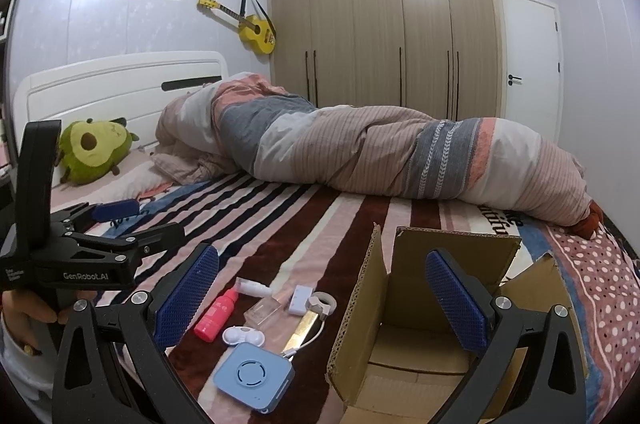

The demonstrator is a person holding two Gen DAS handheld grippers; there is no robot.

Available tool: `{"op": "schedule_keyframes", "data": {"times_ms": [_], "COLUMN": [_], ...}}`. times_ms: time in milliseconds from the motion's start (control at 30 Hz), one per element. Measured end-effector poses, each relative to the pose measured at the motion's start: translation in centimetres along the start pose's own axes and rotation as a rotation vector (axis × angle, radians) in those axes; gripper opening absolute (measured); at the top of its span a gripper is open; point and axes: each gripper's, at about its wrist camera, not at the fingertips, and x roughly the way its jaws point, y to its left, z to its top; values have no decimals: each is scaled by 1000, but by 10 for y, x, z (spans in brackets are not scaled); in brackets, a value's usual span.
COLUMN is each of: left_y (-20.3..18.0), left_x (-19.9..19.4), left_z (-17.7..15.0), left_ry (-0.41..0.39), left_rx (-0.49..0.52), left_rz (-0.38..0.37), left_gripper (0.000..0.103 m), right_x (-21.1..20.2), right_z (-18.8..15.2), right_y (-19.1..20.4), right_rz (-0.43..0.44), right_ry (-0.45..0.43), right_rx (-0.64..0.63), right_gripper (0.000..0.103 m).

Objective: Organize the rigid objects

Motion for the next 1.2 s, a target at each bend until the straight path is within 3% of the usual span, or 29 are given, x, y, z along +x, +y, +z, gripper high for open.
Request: {"op": "schedule_keyframes", "data": {"times_ms": [900,1067,1200], "left_y": [2,3,8], "left_x": [-3,-4,-5], "left_z": [8,10,15], "left_ry": [-2,-8,-28], "left_rx": [2,2,3], "left_rz": [3,-1,-33], "left_gripper": [103,103,103], "right_x": [-1,-3,-8], "right_z": [-6,-11,-9], "right_y": [2,5,21], "right_rz": [-10,35,-21], "right_ry": [-11,-24,-36], "right_rx": [-13,4,-52], "right_gripper": [103,103,103]}}
